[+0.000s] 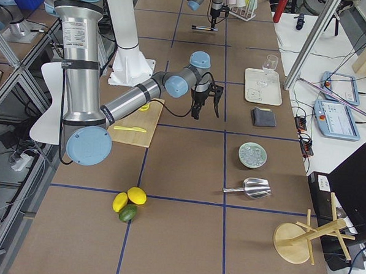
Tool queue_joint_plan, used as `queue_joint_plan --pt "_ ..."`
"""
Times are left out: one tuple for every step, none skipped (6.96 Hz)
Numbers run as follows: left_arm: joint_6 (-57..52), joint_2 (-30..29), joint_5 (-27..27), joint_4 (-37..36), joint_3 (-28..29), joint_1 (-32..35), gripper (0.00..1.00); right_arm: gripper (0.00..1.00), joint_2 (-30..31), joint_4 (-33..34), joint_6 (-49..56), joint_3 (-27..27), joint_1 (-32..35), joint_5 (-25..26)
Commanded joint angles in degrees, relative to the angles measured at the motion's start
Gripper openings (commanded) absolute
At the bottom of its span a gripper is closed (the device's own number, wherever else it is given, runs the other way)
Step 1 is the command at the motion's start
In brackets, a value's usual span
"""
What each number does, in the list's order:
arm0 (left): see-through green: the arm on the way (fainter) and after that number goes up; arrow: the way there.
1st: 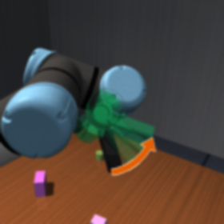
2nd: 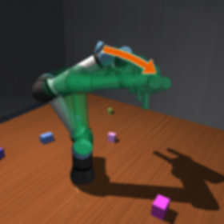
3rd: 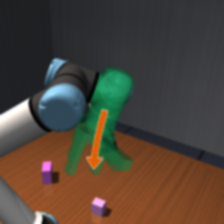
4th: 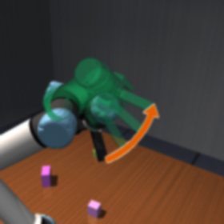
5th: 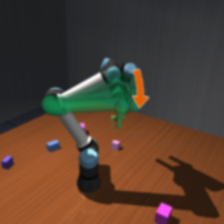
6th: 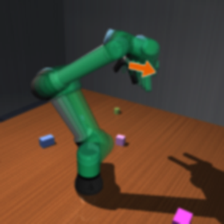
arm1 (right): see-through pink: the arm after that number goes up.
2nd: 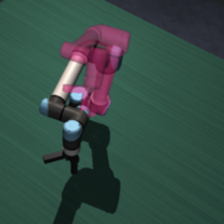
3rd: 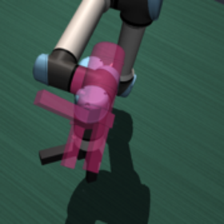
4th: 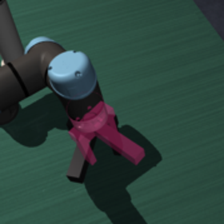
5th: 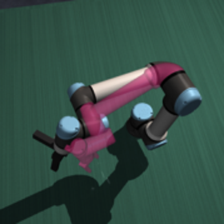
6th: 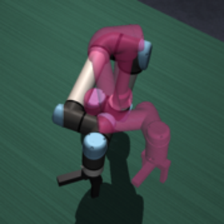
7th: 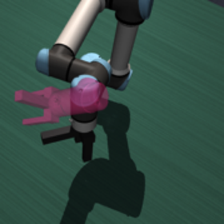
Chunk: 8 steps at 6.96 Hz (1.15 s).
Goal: Squeeze lemon into cup
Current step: 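Lower the muddler onto the table with the left gripper and release it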
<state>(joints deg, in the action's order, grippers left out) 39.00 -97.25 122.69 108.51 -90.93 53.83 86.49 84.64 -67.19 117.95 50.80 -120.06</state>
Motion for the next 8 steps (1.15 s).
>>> queue_joint_plan --pt "-0.1 -1.3 0.0 0.0 2.0 -0.1 0.14 1.00 -0.1 0.1 0.0 0.0 0.0 0.0" --pt "-0.1 -1.3 0.0 -0.1 2.0 -0.1 0.51 1.00 -0.2 0.1 0.0 0.0 0.0 0.0" --pt "-0.1 -1.3 0.1 -0.1 2.0 -0.1 0.68 1.00 -0.2 0.1 -0.1 0.0 0.0 0.0" --pt "-0.1 -1.3 0.1 -0.1 1.9 -0.1 0.80 1.00 -0.3 0.1 -0.1 0.0 0.0 0.0" --pt "-0.1 -1.3 0.2 -0.8 0.8 0.0 1.00 1.00 -0.3 0.1 0.0 0.0 0.0 0.0" --pt "-0.5 -0.1 0.2 -0.9 -2.8 0.3 1.00 1.00 -0.2 0.1 0.9 0.0 1.0 -1.0" --pt "-6.2 1.3 1.9 -1.5 -6.1 2.2 1.00 1.00 0.0 0.4 5.4 -0.6 3.8 -3.4" --pt "-16.5 3.5 5.4 -1.7 -7.0 9.4 1.00 1.00 0.3 0.7 11.8 -3.2 8.5 -7.5"
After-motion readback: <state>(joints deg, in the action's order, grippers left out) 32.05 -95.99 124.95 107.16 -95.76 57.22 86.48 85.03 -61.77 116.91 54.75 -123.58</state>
